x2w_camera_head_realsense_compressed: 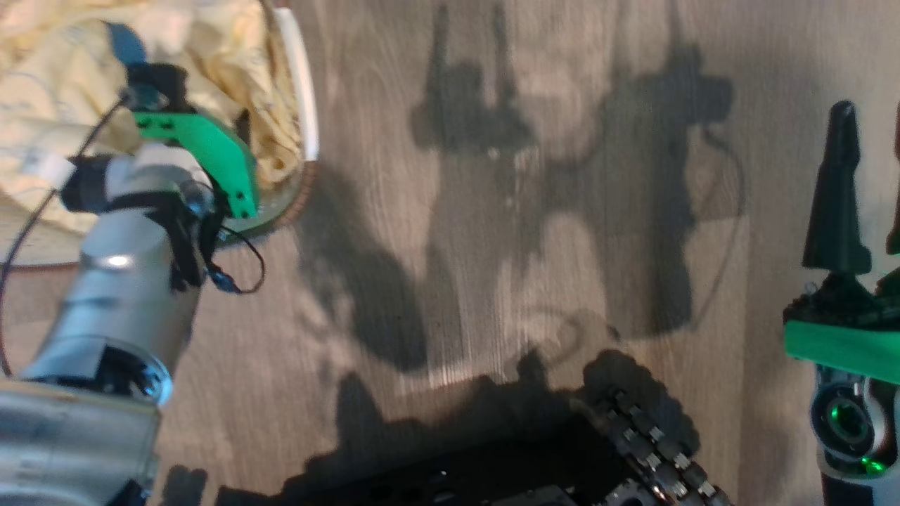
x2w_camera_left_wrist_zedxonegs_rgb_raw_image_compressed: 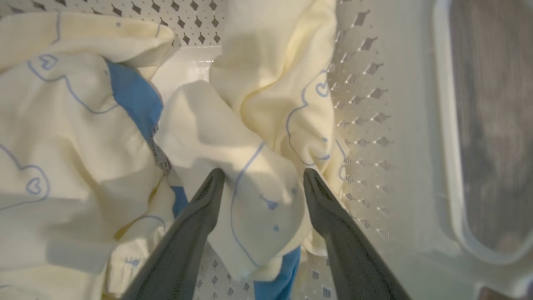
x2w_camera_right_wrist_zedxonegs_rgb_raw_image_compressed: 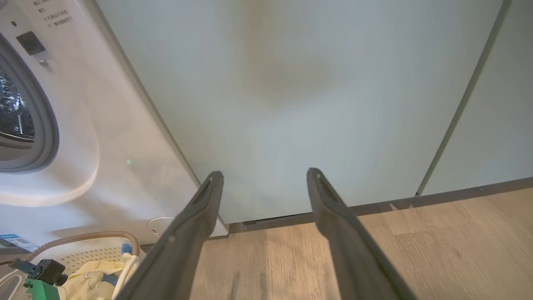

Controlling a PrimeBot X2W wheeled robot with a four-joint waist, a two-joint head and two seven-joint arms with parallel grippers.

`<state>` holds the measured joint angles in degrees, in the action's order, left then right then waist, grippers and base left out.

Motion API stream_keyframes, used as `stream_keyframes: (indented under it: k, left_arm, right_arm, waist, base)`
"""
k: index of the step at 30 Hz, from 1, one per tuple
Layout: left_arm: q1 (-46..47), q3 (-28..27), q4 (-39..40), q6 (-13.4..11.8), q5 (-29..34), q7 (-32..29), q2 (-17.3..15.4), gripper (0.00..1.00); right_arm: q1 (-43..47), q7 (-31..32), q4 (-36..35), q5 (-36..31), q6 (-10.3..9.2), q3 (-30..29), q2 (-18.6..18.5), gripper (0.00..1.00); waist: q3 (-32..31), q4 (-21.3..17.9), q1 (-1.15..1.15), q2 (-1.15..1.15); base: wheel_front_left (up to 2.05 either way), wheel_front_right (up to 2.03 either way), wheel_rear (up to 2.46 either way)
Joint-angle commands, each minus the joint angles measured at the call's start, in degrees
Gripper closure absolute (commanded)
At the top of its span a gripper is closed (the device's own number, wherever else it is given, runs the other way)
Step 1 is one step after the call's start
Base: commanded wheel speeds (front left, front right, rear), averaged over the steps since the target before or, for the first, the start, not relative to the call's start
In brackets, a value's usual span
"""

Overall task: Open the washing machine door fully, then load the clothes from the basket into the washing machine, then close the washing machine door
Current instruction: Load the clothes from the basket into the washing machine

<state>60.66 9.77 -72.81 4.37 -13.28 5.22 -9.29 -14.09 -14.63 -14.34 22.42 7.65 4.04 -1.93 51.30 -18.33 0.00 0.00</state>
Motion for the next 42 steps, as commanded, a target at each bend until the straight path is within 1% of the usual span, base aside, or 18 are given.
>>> stream_keyframes:
  k: [1,7,10,11,12,13,21,23,26,33,38,42]
  left_arm:
    - [0.65,-0.88,0.24,-0.27,-0.24,-0.44,-2.67,0.0]
    - [3.95,-0.12,-0.35,-1.79,0.22,-3.25,-4.67,0.0]
    - [4.6,-0.15,-0.57,-2.55,-0.07,-4.46,-5.12,0.0]
    - [4.67,-0.13,-0.64,-2.71,-0.17,-4.94,-5.17,0.38]
    - [4.71,-0.02,-0.69,-2.95,-0.15,-5.23,-5.24,0.62]
    - [4.72,0.03,-0.73,-3.11,-0.21,-5.43,-5.27,1.0]
    - [4.83,0.55,-0.92,-3.54,-0.57,-5.69,-5.17,1.0]
    - [4.79,1.62,-0.94,-3.44,0.24,-5.25,-5.2,1.0]
    - [4.65,1.61,-0.96,-3.08,-0.27,-3.61,-4.42,1.0]
    - [4.01,2.17,-0.87,-2.05,-0.92,1.57,-2.15,1.0]
    - [2.96,2.38,-0.45,-2.24,-1.43,6.63,-0.13,1.0]
    - [1.2,3.3,1.01,-2.51,-0.92,9.07,1.36,1.0]
  right_arm:
    - [0.46,-0.37,-2.24,0.83,-0.16,1.07,-0.95,0.0]
    - [-0.08,-0.37,-3.18,2.25,-0.16,2.05,-0.95,0.0]
    - [-0.22,-0.37,-3.26,2.76,-0.16,2.23,-0.95,0.0]
    - [-0.23,-0.37,-3.25,2.85,-0.16,2.26,-0.95,0.0]
    - [-0.23,-0.37,-3.24,2.91,-0.16,2.29,-0.95,0.0]
    - [-0.23,-0.37,-3.22,2.96,-0.16,2.3,-0.95,0.0]
    - [-0.48,-0.37,-3.39,2.92,-0.16,1.45,-0.95,0.0]
    - [-0.63,-0.37,-3.36,2.92,-0.16,1.07,-0.95,0.0]
    - [-0.71,-0.37,-3.33,2.86,-0.16,0.49,-0.95,0.0]
    - [-0.88,-0.37,-3.17,2.26,-0.16,-1.55,-0.95,0.0]
    - [-0.33,-0.37,-2.88,0.75,-0.16,-3.26,-0.95,0.0]
    - [0.43,-0.37,-2.69,-0.89,-0.16,-4.78,-0.95,0.0]
  waist:
    - [2.43,-2.14,0.0,0.0]
    - [5.5,-4.06,0.0,0.0]
    - [6.1,-4.56,0.0,0.0]
    - [6.2,-4.65,0.0,0.0]
    - [6.27,-4.7,0.0,0.0]
    - [6.29,-4.74,0.0,0.0]
    - [6.39,-4.53,0.0,0.0]
    - [6.35,-4.15,0.0,0.0]
    - [5.87,-3.17,0.0,0.0]
    - [3.3,0.14,0.0,0.0]
    - [-0.03,3.23,0.0,0.0]
    - [-3.21,5.77,0.0,0.0]
  base:
    - [0.0,0.0,0.0]
    - [0.0,0.0,0.0]
    - [0.0,0.0,0.0]
    - [0.0,0.0,0.0]
    - [0.0,0.0,0.0]
    - [0.0,0.0,0.0]
    - [0.0,0.0,0.0]
    - [0.0,0.0,0.0]
    - [0.0,0.0,0.0]
    - [0.0,0.0,0.0]
    - [0.0,0.0,0.0]
    - [0.0,0.0,0.0]
